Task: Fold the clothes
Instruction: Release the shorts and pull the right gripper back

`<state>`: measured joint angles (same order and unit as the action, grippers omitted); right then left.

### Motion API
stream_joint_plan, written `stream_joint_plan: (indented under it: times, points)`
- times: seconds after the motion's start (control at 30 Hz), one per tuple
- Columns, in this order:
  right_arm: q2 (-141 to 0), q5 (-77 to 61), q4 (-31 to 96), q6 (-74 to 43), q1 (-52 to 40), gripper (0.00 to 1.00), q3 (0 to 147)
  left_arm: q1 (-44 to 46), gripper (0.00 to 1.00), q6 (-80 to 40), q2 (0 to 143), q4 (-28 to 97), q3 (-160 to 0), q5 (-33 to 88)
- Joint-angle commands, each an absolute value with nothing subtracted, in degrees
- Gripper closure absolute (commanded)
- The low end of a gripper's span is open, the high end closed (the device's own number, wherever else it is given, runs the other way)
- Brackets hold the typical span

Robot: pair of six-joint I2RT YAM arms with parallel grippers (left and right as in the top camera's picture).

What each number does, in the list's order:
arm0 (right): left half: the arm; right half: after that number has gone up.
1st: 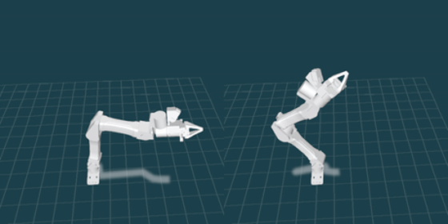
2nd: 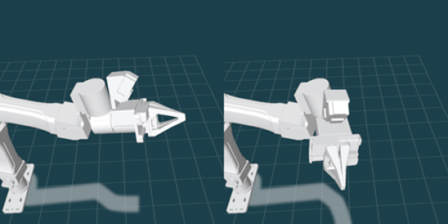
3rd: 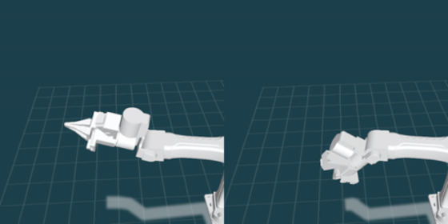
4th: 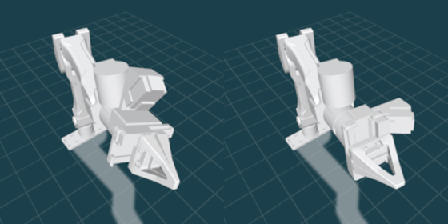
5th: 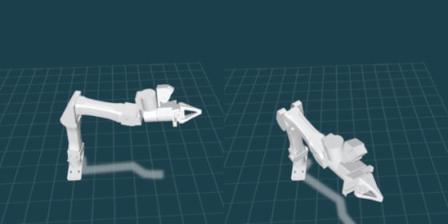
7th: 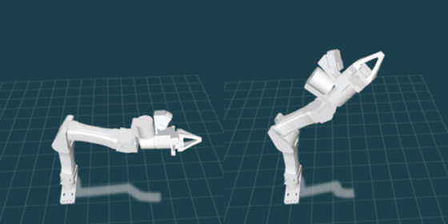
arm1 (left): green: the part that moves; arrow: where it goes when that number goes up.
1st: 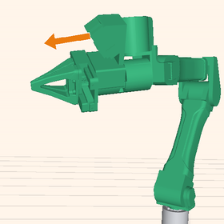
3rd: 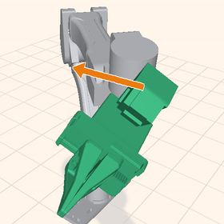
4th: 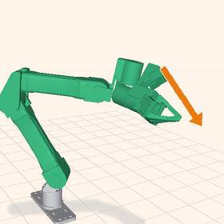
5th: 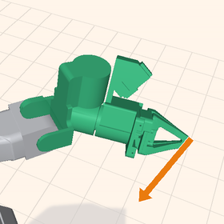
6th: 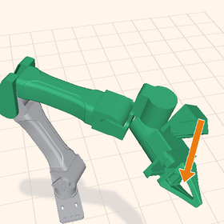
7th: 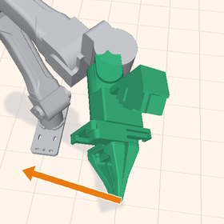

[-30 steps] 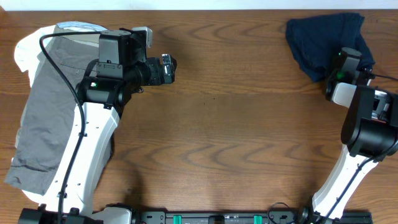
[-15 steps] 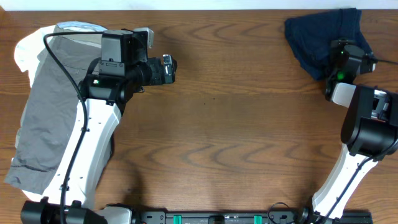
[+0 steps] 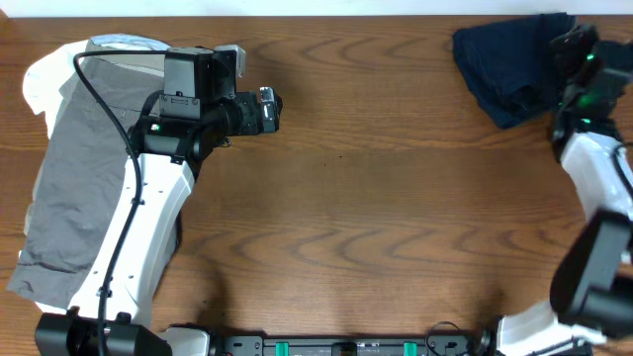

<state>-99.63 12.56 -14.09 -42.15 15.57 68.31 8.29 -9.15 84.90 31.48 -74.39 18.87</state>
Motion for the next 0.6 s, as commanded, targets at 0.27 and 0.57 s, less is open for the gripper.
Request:
stream_joint_plan:
  times: [0.27, 0.57]
  points:
    - [-83.77, -9.72, 3.16, -13.98, 9.98, 0.01, 68.47, 8.05, 0.02, -8.82, 85.32, 31.79, -73.93, 18.35]
    - [-72.51, -13.85, 17.54, -10.11, -7.86, 0.01, 68.47, 8.05, 0.02, -8.82, 85.32, 32.14, -73.93, 18.35]
